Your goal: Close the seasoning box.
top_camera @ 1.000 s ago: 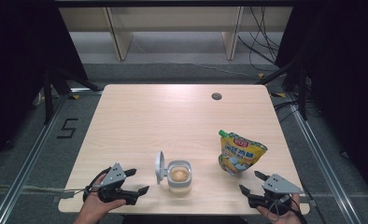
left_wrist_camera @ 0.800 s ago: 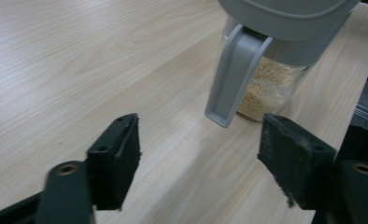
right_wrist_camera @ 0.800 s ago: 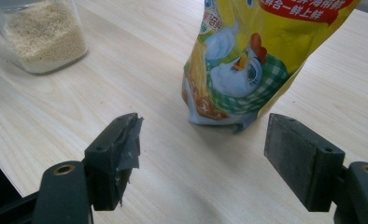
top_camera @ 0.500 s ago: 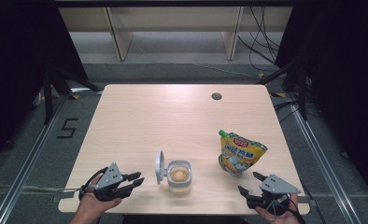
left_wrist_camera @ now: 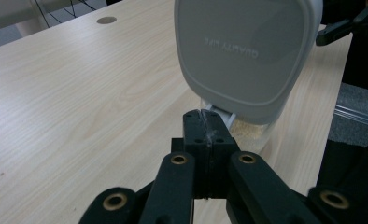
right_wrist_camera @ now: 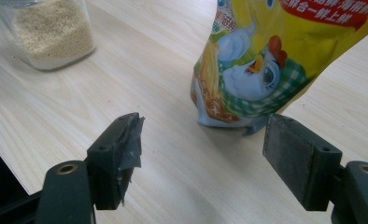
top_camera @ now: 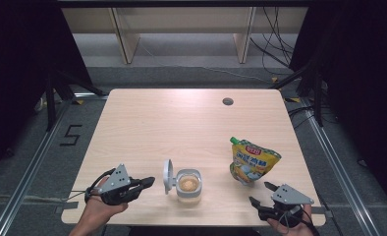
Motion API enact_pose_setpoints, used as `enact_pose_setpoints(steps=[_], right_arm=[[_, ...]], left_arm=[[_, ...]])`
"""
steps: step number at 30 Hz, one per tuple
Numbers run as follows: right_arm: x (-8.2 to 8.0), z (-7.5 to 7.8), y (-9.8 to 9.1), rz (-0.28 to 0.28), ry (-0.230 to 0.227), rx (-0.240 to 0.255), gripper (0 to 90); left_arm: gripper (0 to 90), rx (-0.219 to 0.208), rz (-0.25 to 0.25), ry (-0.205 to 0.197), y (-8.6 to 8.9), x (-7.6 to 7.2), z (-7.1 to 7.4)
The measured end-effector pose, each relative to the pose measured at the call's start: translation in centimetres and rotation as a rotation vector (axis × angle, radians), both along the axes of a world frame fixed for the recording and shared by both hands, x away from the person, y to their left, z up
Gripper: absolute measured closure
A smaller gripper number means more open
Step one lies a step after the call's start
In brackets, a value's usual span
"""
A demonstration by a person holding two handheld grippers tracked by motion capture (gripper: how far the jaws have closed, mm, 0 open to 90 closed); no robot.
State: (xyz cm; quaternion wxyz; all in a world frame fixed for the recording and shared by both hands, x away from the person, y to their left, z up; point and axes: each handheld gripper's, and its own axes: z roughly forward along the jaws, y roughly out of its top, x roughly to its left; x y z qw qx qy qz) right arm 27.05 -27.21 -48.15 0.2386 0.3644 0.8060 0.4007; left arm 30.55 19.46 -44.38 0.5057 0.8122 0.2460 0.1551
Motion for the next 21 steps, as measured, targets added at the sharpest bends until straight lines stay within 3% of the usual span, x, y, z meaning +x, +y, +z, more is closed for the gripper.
enact_pose_setpoints(steps=[6,7,8,11,14,16,21], right_arm=[[0.0,0.0,0.0,-0.003,0.0,0.006,29.0],[0.1,0.0,-0.1,-0.001,-0.024,-0.005,29.0],[0.1,0.0,-0.1,0.002,-0.02,-0.006,29.0],[0.1,0.0,-0.1,0.003,-0.008,0.001,29.1],[0.1,0.0,-0.1,0.007,-0.029,-0.008,29.2],[0.1,0.0,-0.1,0.009,-0.006,-0.002,29.2],[0.1,0.0,-0.1,0.007,-0.004,-0.001,29.2]], left_arm=[[89.1,-0.021,-0.029,-0.009,-1.0,0.1,0.8],[89.1,-0.02,-0.036,-0.01,-1.3,0.1,0.9],[89.1,-0.031,-0.036,-0.005,-1.6,0.0,0.9],[89.2,-0.017,-0.054,-0.018,-2.0,0.2,1.2],[89.2,-0.018,-0.048,-0.01,-2.1,0.3,1.3],[89.2,-0.022,-0.05,-0.006,-2.2,0.3,1.3],[89.2,-0.026,-0.054,-0.006,-2.6,0.3,1.7]])
